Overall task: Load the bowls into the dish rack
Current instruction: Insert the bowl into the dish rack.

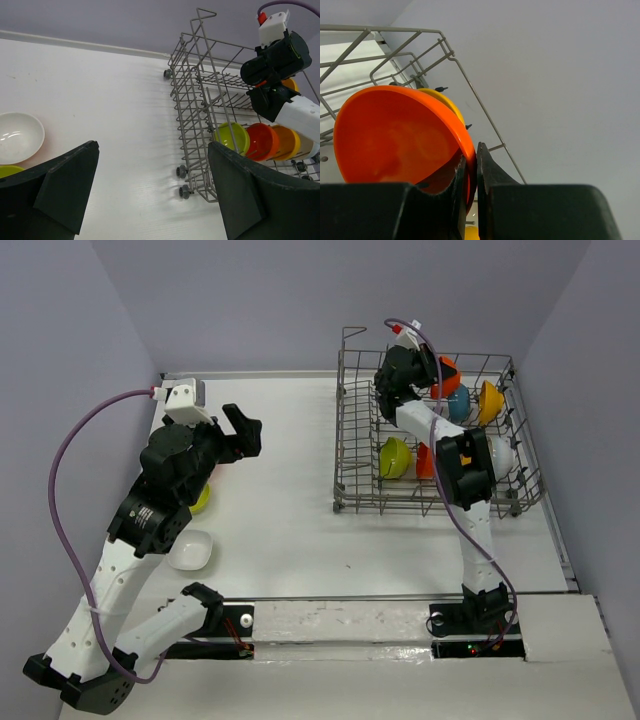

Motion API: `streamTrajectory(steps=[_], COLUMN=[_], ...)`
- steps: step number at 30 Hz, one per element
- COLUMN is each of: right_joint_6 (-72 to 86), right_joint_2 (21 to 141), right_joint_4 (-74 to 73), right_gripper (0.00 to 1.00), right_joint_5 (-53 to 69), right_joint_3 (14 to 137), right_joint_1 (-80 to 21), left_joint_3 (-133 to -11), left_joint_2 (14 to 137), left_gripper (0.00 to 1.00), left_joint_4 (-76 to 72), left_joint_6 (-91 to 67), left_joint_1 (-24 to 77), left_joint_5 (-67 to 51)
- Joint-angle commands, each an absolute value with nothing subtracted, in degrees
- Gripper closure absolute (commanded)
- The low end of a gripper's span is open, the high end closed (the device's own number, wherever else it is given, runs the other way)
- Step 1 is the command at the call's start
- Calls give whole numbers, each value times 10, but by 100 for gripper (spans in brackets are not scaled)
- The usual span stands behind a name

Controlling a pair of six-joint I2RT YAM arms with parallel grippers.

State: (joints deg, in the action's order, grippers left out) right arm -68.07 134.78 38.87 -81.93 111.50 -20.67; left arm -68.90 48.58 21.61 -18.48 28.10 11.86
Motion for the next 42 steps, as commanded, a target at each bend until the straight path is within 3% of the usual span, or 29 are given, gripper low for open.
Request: streamTrajectory(steps=[1,29,42], right_joint_6=[-667,-779,-767], right_joint_2=[1355,1361,1361], right_joint_4=[402,503,483], right_gripper=[99,99,98], right_joint_5=[-813,-791,-782], right_joint_3=[1114,1071,1054], right_joint_1=[-213,-229,-235], left_joint_3=[-686,-685,-682], left_joint_2=[478,476,473], left_gripper=[1,1,1], left_joint_4=[185,185,185], left_joint_6=[-179,-181,-181], left_joint_1=[279,279,279], left_joint_5=[110,92,85])
